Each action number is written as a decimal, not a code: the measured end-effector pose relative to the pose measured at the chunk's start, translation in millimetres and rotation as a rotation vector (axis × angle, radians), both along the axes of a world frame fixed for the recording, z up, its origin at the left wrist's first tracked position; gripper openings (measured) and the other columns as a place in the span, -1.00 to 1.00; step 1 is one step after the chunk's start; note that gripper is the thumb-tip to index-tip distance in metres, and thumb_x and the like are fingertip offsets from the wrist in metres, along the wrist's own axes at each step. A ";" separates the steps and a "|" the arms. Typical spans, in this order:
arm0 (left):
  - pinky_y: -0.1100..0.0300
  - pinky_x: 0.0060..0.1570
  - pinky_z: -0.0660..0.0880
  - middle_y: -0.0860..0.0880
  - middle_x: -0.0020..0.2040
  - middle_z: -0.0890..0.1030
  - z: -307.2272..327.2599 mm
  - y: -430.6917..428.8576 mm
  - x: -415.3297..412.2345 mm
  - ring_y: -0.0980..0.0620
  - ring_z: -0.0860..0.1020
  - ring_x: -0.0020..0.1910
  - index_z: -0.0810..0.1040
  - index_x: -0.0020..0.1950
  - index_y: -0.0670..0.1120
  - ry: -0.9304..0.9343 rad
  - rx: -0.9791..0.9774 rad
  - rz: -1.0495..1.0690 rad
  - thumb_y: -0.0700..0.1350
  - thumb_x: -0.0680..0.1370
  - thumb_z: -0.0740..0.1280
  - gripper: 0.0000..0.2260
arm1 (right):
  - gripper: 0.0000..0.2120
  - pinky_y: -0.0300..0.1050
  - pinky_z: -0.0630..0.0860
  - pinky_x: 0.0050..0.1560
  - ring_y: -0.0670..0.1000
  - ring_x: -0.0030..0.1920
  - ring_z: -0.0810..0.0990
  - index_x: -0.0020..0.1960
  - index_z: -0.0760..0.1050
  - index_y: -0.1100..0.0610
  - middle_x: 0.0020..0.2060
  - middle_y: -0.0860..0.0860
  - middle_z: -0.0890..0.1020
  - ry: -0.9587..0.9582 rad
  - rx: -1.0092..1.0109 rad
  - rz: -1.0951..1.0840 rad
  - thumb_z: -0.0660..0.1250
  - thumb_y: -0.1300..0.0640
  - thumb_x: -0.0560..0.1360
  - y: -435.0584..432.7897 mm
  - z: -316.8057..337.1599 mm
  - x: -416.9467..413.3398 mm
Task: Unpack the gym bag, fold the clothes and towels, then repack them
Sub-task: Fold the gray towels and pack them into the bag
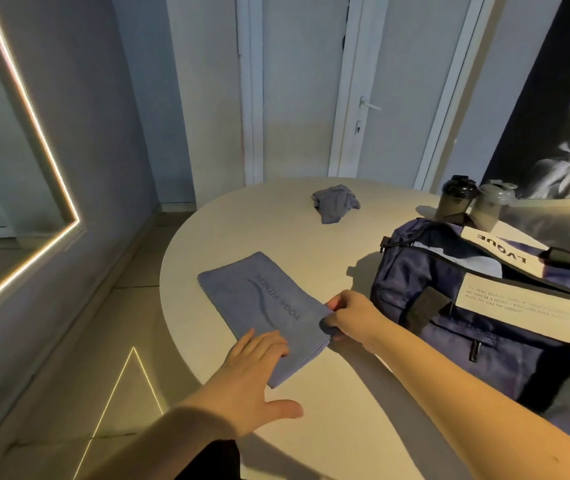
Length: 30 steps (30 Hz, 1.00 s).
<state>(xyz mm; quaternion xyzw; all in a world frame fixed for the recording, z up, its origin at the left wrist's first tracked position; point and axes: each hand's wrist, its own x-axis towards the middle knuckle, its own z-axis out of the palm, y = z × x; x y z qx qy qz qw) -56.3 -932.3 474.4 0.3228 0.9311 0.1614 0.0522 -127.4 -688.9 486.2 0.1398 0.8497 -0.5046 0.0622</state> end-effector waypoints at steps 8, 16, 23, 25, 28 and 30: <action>0.26 0.55 -0.22 0.15 0.40 0.32 -35.8 -31.9 33.9 0.20 0.15 0.47 0.39 0.44 0.05 0.187 0.000 -0.165 0.27 0.34 0.51 -0.26 | -0.52 -0.16 0.55 -0.34 0.01 -0.38 0.59 0.31 0.49 -0.04 0.11 -0.01 0.58 0.105 -0.238 0.145 0.39 0.40 0.51 -9.9 -2.7 103.5; 0.14 0.40 0.38 0.02 0.24 0.57 -44.9 -46.6 44.5 0.01 0.54 0.27 0.63 0.22 -0.06 0.362 0.274 -0.225 0.10 0.65 0.30 -0.71 | -0.74 0.01 0.60 -0.26 0.14 -0.28 0.60 0.17 0.63 0.10 0.25 -0.03 0.56 0.234 -0.264 0.217 0.34 0.36 0.57 -0.2 -23.3 137.0; 0.31 0.12 0.44 0.27 0.09 0.56 -19.5 -34.2 47.9 0.21 0.53 0.12 0.65 0.12 0.10 0.009 0.451 0.129 0.02 0.63 0.35 -0.88 | -0.45 -0.27 0.45 -0.11 -0.01 0.15 0.57 0.21 0.62 -0.02 0.33 -0.18 0.50 0.388 0.050 0.505 0.34 0.44 0.34 25.1 -22.9 138.9; 0.21 0.03 0.49 0.20 0.01 0.58 -13.1 -31.2 41.8 0.14 0.56 0.03 0.63 0.07 0.12 -0.016 0.518 0.196 0.04 0.62 0.35 -0.92 | -0.64 -0.34 0.42 -0.10 -0.07 0.16 0.55 0.11 0.65 -0.11 0.24 -0.27 0.55 0.433 0.133 0.465 0.51 0.29 0.44 23.6 -20.4 129.7; 0.14 -0.11 0.48 0.13 -0.15 0.57 -1.9 -26.2 20.6 0.09 0.56 -0.16 0.60 -0.07 0.08 -0.013 0.622 0.301 0.02 0.61 0.37 -0.92 | -0.81 -0.31 0.46 -0.04 -0.09 0.01 0.59 0.03 0.67 -0.08 0.12 -0.20 0.65 0.428 0.063 0.387 0.46 0.20 0.54 14.3 -7.6 106.4; 0.16 -0.19 0.41 0.08 -0.24 0.56 5.3 -22.6 -4.4 0.10 0.51 -0.27 0.58 -0.14 0.06 -0.029 0.676 0.395 0.04 0.59 0.39 -0.87 | -0.89 -0.28 0.46 -0.08 -0.10 -0.16 0.58 0.03 0.65 0.05 -0.03 -0.09 0.69 0.374 -0.031 0.343 0.38 0.22 0.59 5.7 5.6 84.9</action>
